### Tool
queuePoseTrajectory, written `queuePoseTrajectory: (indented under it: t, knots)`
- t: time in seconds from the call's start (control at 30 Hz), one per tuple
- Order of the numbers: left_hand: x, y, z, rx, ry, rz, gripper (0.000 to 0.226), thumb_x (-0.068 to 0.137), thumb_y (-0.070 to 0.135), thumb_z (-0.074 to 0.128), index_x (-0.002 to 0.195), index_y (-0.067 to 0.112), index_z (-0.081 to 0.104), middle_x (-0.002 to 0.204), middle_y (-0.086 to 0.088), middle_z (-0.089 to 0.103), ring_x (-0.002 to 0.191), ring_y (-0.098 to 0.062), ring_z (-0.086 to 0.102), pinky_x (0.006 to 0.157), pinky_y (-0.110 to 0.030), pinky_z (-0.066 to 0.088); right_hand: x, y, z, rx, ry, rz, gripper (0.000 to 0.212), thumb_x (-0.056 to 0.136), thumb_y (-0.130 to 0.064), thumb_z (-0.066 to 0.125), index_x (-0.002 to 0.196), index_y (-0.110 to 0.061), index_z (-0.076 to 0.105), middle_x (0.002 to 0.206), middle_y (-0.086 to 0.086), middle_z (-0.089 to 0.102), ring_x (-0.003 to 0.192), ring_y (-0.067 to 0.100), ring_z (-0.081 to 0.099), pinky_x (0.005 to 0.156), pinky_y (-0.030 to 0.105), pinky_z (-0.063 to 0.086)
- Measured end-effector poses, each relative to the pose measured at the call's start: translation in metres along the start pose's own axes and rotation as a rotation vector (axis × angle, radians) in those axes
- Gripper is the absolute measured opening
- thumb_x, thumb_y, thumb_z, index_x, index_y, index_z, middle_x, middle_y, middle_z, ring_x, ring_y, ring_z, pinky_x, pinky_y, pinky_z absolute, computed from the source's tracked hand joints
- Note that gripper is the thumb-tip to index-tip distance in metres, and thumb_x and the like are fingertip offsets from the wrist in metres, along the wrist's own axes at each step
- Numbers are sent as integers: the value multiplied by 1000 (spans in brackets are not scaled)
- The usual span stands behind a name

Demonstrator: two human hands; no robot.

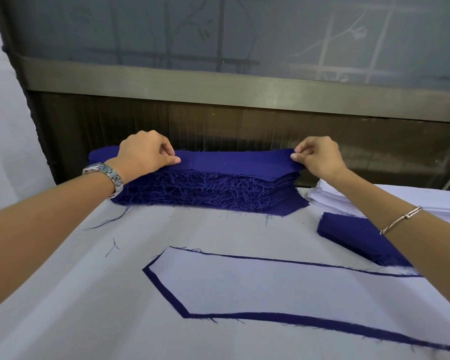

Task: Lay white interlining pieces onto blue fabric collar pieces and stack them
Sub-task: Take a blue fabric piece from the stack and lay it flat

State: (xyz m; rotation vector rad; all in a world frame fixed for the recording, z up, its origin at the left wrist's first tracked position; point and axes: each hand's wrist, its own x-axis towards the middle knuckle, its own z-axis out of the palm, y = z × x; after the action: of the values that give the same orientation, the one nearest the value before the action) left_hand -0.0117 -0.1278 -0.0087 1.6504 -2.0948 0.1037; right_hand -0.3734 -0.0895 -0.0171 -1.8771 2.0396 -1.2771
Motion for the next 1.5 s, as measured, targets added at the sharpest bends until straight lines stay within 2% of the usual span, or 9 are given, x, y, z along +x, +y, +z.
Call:
queuePoseTrajectory:
  t: [0.2,0.37,0.6,0.8,0.93,1.07,1.23,1.33,1.5]
  knots:
    - [9,-4,2,-20,-49,91,54,88,32,73,137,19,55,129,-6,61,119,-25,56,100,-47,48,-9,-2,-6,-54,60,-102,11,89,-21,76,86,-24,66,90,-7,61,100,20,59,100,54,46]
    - [18,-6,5,83,-91,180,66,92,28,69,150,21,40,147,-7,48,137,-29,37,110,-49,33,-16,7,-12,75,65,-185,9,91,-16,73,89,-20,66,102,-2,58,97,16,55,88,38,51]
    - [13,-18,-7,293,40,247,48,91,41,66,132,16,61,128,-9,65,120,-28,54,104,-44,36,-22,12,-16,185,50,-236,3,94,-10,68,95,-11,65,93,2,69,92,20,65,86,39,55]
    - [-5,-41,-25,240,190,244,37,92,35,66,120,11,69,106,-15,73,99,-35,64,89,-46,46,-22,6,-19,257,64,-222,4,95,-10,66,97,-13,63,89,3,73,91,22,70,82,37,57]
    - [-9,-59,-44,225,229,224,39,95,36,59,123,9,68,88,-17,71,81,-35,65,76,-44,47,-22,0,-32,261,105,-220,5,96,-10,65,100,-12,63,91,1,72,87,13,68,71,18,56]
    - [-11,-67,-62,209,265,229,41,96,39,54,120,9,69,80,-16,71,72,-35,64,68,-42,46,-27,-2,-54,318,134,-205,6,96,-9,65,101,-10,61,97,13,71,88,18,67,69,24,57]
    - [-14,-53,-74,-71,242,177,39,93,39,61,119,10,69,101,-14,71,85,-27,62,74,-41,49,-39,2,-88,432,98,-129,19,97,-5,61,88,-21,56,84,1,69,73,4,70,50,15,54]
    - [-26,-37,-78,-283,171,140,37,85,46,65,110,20,72,92,5,69,80,-15,63,71,-30,47,-49,15,-113,487,49,-69,20,95,-2,63,86,-19,58,66,-8,71,62,1,70,48,14,53]
    - [-51,-13,-70,-557,-73,51,20,73,49,65,90,41,69,76,15,75,70,-6,72,63,-21,50,-67,53,-157,356,-106,-15,10,87,-8,69,87,-17,74,71,-7,76,61,4,70,56,13,55]
